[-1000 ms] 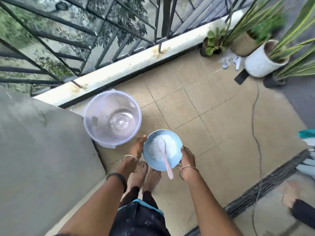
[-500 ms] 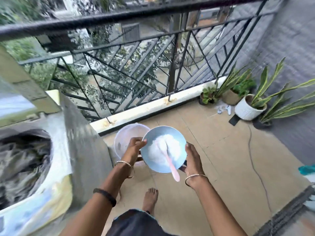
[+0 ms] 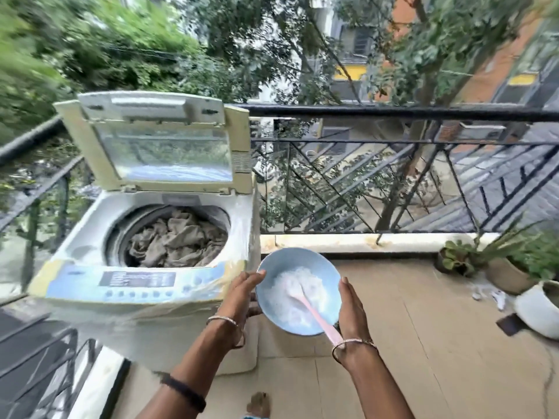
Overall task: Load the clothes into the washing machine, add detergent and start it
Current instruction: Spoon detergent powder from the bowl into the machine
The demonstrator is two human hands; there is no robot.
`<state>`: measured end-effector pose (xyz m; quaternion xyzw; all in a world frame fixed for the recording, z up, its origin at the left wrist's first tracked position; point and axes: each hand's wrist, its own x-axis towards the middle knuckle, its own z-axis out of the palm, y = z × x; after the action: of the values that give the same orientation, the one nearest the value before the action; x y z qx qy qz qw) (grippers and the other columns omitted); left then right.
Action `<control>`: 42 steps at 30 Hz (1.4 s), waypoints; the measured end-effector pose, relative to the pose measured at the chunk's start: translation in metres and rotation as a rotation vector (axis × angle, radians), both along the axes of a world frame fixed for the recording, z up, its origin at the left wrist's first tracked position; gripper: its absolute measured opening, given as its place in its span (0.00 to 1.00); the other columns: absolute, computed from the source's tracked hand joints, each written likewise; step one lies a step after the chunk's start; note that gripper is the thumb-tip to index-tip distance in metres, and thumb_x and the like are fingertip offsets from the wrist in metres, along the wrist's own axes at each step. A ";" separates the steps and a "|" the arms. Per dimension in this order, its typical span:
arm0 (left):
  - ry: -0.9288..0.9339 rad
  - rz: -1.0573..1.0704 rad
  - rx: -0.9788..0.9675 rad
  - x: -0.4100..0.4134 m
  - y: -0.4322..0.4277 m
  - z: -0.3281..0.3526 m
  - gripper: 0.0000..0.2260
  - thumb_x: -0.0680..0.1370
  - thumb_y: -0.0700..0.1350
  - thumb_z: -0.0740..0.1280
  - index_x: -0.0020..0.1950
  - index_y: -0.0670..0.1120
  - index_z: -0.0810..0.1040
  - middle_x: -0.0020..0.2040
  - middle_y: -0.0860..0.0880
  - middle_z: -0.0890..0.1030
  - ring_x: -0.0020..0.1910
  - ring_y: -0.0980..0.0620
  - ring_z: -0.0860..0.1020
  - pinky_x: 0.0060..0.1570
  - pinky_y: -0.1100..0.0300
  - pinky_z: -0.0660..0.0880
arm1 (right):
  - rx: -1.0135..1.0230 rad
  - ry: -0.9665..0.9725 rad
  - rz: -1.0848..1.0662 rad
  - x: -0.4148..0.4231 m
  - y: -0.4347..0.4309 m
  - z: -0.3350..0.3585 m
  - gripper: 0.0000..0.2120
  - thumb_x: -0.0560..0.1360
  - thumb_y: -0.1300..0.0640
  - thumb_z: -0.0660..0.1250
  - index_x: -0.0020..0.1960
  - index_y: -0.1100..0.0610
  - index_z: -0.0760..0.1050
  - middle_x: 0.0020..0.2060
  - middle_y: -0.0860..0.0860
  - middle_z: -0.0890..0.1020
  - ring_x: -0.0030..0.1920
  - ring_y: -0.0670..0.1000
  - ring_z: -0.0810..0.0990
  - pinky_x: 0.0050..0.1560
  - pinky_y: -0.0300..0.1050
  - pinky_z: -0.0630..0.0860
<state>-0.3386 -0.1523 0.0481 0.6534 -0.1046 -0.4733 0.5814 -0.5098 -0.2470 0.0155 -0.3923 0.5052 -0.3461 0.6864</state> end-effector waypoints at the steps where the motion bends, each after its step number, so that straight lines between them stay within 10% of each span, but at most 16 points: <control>1: 0.020 0.039 -0.015 0.011 0.011 0.002 0.08 0.79 0.47 0.65 0.53 0.43 0.77 0.50 0.40 0.80 0.43 0.43 0.78 0.34 0.59 0.74 | 0.004 -0.013 0.032 0.016 0.008 0.005 0.09 0.82 0.49 0.59 0.58 0.50 0.74 0.57 0.46 0.76 0.60 0.48 0.73 0.61 0.44 0.68; 6: 0.137 0.224 -0.083 0.062 0.058 0.016 0.09 0.80 0.46 0.61 0.48 0.42 0.77 0.40 0.43 0.81 0.38 0.45 0.77 0.31 0.62 0.75 | -0.052 0.008 0.168 0.099 0.038 0.009 0.28 0.71 0.38 0.66 0.65 0.53 0.76 0.64 0.51 0.78 0.67 0.54 0.75 0.72 0.58 0.67; 11: 0.134 0.367 -0.118 0.126 0.091 0.002 0.08 0.80 0.50 0.62 0.56 0.50 0.74 0.51 0.44 0.80 0.43 0.45 0.79 0.37 0.55 0.76 | -0.063 0.011 0.267 0.178 0.067 0.022 0.17 0.83 0.54 0.58 0.69 0.60 0.71 0.63 0.49 0.74 0.63 0.46 0.71 0.60 0.40 0.67; 19: 0.026 0.441 -0.045 0.259 0.136 -0.012 0.08 0.80 0.54 0.62 0.47 0.51 0.75 0.54 0.43 0.80 0.49 0.43 0.78 0.45 0.50 0.76 | 0.062 0.002 0.298 0.307 0.110 0.015 0.17 0.80 0.49 0.63 0.64 0.56 0.76 0.62 0.53 0.80 0.63 0.55 0.78 0.63 0.50 0.76; 26: 0.060 0.420 0.018 0.342 0.154 -0.027 0.09 0.77 0.59 0.63 0.50 0.55 0.76 0.59 0.43 0.79 0.58 0.39 0.78 0.45 0.49 0.77 | 0.208 0.071 0.196 0.370 0.107 0.014 0.18 0.82 0.49 0.57 0.47 0.62 0.78 0.33 0.55 0.82 0.30 0.51 0.78 0.31 0.41 0.73; 36: 0.177 0.506 0.014 0.403 0.133 -0.040 0.16 0.78 0.57 0.63 0.63 0.52 0.73 0.59 0.45 0.79 0.56 0.41 0.79 0.49 0.44 0.78 | 0.479 0.028 -0.010 0.437 0.026 -0.028 0.17 0.82 0.54 0.55 0.39 0.61 0.73 0.20 0.53 0.80 0.37 0.56 0.76 0.32 0.46 0.78; 39: 0.133 0.492 0.030 0.420 0.126 -0.043 0.08 0.79 0.52 0.62 0.55 0.51 0.73 0.53 0.43 0.78 0.49 0.43 0.78 0.37 0.55 0.76 | 0.516 -0.026 -0.014 0.472 0.003 -0.037 0.17 0.83 0.54 0.53 0.40 0.60 0.72 0.23 0.54 0.81 0.38 0.55 0.76 0.32 0.45 0.79; 42: 0.130 0.504 0.040 0.438 0.118 -0.049 0.04 0.78 0.51 0.62 0.50 0.52 0.72 0.53 0.40 0.78 0.47 0.42 0.78 0.35 0.58 0.73 | 0.567 -0.123 -0.083 0.505 -0.020 -0.053 0.18 0.83 0.56 0.50 0.42 0.61 0.72 0.46 0.56 0.80 0.48 0.56 0.78 0.55 0.48 0.76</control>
<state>0.0990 -0.0344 -0.0012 0.6385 0.1087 -0.3564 0.6734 -0.0052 -0.2668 -0.0379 -0.1421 0.5548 -0.2423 0.7831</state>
